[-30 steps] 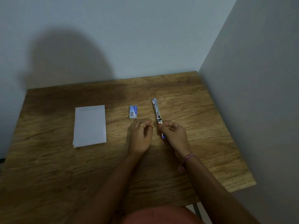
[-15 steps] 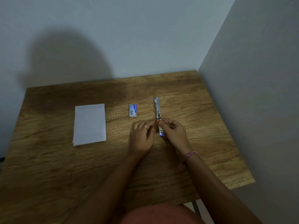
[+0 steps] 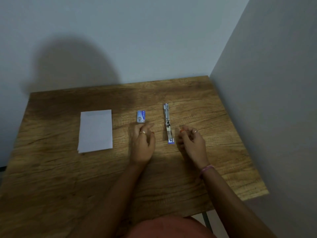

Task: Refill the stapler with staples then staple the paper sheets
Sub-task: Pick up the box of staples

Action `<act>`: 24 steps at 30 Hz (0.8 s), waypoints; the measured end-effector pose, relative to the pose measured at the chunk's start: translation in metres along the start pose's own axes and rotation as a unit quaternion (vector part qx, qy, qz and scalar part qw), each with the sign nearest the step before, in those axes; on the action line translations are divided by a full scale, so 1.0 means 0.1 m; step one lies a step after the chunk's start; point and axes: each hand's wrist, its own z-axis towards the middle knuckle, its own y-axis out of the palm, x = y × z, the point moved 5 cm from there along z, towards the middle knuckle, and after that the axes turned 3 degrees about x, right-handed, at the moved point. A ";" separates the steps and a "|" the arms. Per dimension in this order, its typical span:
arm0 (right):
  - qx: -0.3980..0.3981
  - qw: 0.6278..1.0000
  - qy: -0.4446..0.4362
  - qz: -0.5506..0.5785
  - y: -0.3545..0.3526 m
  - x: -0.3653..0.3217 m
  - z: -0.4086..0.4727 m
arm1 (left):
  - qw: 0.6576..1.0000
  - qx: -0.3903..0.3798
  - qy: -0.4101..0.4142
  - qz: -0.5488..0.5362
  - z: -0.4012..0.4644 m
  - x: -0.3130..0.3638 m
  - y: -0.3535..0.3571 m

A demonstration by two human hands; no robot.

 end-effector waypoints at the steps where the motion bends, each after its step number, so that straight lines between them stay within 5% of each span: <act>1: 0.000 1.000 -0.002 0.000 0.00 0.02 0.00 | 0.999 0.025 -0.006 0.032 0.04 -0.03 -0.05; 4: 0.009 1.000 -0.015 0.002 -0.01 0.07 -0.01 | 0.990 0.055 -0.037 0.123 0.21 -0.15 -0.16; 11: 0.035 0.994 -0.085 -0.055 -0.03 0.05 -0.05 | 0.969 -0.043 -0.047 0.238 0.54 -0.30 -0.04; 16: 0.031 0.994 -0.093 -0.049 -0.02 0.05 -0.08 | 0.985 -0.029 -0.033 0.165 0.38 -0.28 -0.10; 24: -0.010 0.988 -0.075 -0.136 0.03 0.06 -0.19 | 0.991 -0.110 -0.018 0.070 -0.36 -0.09 -0.23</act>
